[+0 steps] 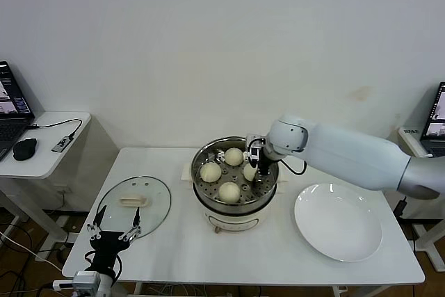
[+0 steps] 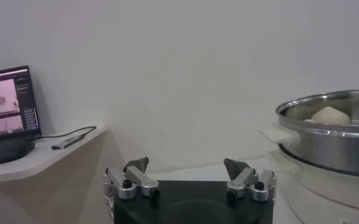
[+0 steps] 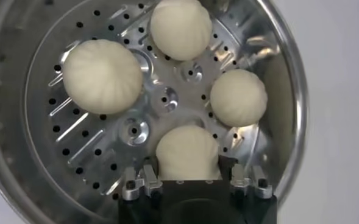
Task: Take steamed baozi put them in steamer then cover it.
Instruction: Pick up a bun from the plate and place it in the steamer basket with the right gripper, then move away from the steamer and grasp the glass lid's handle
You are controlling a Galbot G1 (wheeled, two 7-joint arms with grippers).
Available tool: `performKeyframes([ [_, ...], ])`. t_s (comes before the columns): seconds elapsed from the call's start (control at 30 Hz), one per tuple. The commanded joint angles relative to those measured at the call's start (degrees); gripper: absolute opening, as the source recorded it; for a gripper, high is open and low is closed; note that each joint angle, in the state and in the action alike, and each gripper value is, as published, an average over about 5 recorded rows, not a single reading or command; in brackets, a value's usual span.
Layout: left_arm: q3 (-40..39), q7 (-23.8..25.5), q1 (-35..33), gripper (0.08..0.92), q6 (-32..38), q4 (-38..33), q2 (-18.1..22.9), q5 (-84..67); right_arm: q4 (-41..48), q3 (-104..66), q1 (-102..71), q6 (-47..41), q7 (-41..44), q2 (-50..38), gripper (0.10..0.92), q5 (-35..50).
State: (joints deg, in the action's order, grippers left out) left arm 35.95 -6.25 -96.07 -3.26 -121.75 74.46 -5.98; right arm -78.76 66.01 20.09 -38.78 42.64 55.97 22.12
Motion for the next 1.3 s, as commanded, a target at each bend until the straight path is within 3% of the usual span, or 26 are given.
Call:
performKeyframes([
  [0.03,-0.07,-0.02,0.04,0.823,0.01,-0.01,0.08,0.09,-0.42,-0.41,-0.68,-0.55,-0.63,0.05,0.611,0.3],
  [0.27,-0.16,0.0,0.0,0.823,0.0,-0.23,0.13,0.16,-1.66,-0.64,0.13,-0.49,-0.08,-0.9,0.613,0.82],
  [0.53,-0.17,0.08,0.01,0.823,0.0,-0.26,0.13,0.11,-6.84,-2.07,4.52,-1.11,1.32,-5.25,0.785,2.16],
  [0.67,-0.25,0.12,0.11,0.823,0.01,-0.17,0.13,0.04,-11.62,-4.37,5.0,-0.25,0.03,-9.3,0.819,0.39],
  [0.93,-0.23,0.16,0.04,0.823,0.08,-0.23,0.04,0.09,-22.11,-16.5,-5.68,4.14,-19.35,-21.92,0.823,3.44],
  [1.1,-0.43,0.53,0.11,0.823,0.19,-0.01,0.08,0.59,-26.17,-32.89,-25.75,15.92,-32.56,-28.09,0.823,4.91],
  [1.3,-0.57,1.19,0.16,0.823,1.0,0.38,0.42,1.19,-27.5,-56.98,-52.6,28.88,-39.4,-26.86,0.823,-0.73],
])
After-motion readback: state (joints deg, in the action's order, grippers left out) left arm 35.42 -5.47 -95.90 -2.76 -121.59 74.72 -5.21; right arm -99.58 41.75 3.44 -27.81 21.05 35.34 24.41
